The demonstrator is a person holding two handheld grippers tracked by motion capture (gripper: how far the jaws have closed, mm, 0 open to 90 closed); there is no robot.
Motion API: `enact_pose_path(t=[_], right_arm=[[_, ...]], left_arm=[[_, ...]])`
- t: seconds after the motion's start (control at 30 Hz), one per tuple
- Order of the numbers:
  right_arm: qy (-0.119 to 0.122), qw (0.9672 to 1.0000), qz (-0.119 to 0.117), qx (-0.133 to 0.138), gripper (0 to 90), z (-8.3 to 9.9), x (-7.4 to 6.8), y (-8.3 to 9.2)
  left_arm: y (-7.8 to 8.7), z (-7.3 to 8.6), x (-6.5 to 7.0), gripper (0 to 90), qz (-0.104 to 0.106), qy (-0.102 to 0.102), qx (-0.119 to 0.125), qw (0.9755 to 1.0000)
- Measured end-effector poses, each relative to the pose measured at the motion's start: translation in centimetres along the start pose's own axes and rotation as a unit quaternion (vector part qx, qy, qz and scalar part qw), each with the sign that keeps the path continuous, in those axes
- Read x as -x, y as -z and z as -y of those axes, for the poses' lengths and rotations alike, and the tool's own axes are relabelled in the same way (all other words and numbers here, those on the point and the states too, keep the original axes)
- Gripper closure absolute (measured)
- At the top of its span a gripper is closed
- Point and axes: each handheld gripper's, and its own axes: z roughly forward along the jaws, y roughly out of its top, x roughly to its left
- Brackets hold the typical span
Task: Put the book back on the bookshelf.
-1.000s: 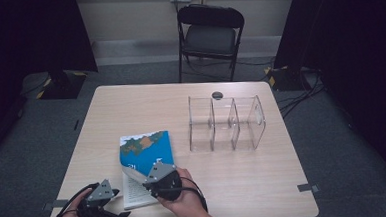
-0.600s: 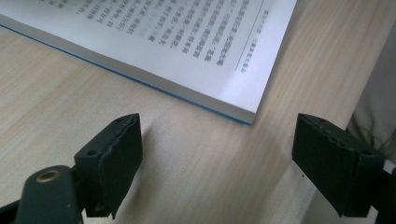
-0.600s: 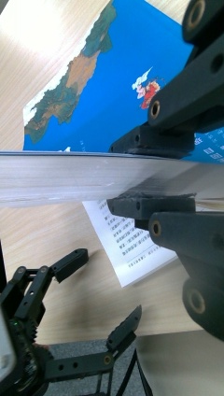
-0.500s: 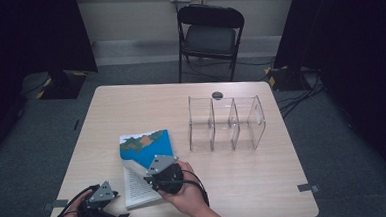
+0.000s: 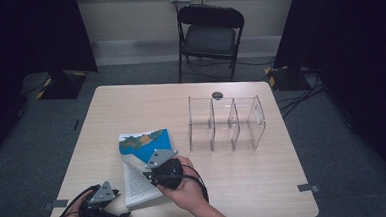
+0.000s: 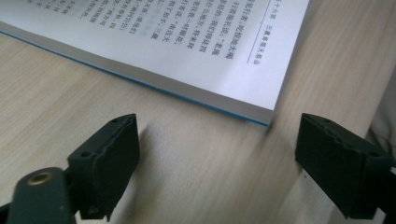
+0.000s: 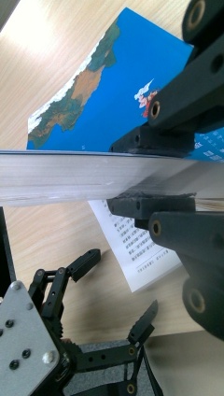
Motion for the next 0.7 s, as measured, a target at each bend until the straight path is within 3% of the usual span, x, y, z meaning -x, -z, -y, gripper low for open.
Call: enact_pose_path(t=[0.03,0.07,0.1,0.13,0.2,0.3,0.43,0.5,0.53,0.57,0.63,0.7], right_arm=[[0.002,1.0000,0.000,0.002,74.6,-0.1,0.1,0.0],[0.002,1.0000,0.001,0.002,74.6,-0.1,0.1,0.0],[0.002,1.0000,0.001,0.002,74.6,-0.1,0.1,0.1],[-0.001,1.0000,0.000,0.002,74.6,-0.2,0.1,0.1],[-0.004,1.0000,0.000,0.000,74.6,-0.3,0.2,0.1],[-0.006,1.0000,-0.001,-0.002,74.6,-0.5,0.2,0.2],[-0.008,1.0000,-0.002,-0.003,74.6,-0.8,0.4,0.3],[-0.006,1.0000,-0.002,-0.002,74.6,-1.0,0.6,0.4],[-0.008,1.0000,-0.001,-0.003,74.6,-1.1,0.6,0.4],[-0.007,1.0000,-0.001,-0.004,74.6,-1.2,0.7,0.5],[-0.007,1.0000,-0.001,-0.005,74.6,-1.4,0.9,0.6],[-0.010,0.9999,-0.002,-0.007,74.6,-1.6,0.9,0.6]], left_arm=[[-0.1,0.0,0.0,11.6,-0.001,0.003,0.004,1.0000],[-0.1,-0.1,-0.1,10.7,-0.003,-0.010,-0.005,0.9999],[-0.3,-0.1,0.1,10.1,0.000,0.005,0.007,1.0000],[-0.3,-0.1,-0.1,9.2,-0.001,-0.005,0.001,1.0000],[-0.6,-0.1,0.1,6.6,-0.003,0.005,0.015,0.9999],[-0.8,-0.1,0.0,2.7,-0.003,-0.009,0.008,0.9999],[-0.8,-0.1,0.0,0.0,-0.001,-0.011,0.010,0.9999],[-0.9,0.0,0.2,0.0,0.002,0.001,0.016,0.9999],[-0.8,0.1,0.0,0.0,0.003,-0.009,0.012,0.9999],[-0.9,0.1,0.1,0.0,0.001,0.003,0.018,0.9998],[-0.8,-0.1,0.0,0.1,-0.003,-0.004,0.009,0.9999],[-1.0,-0.2,0.1,0.2,-0.008,0.012,0.016,0.9998]])
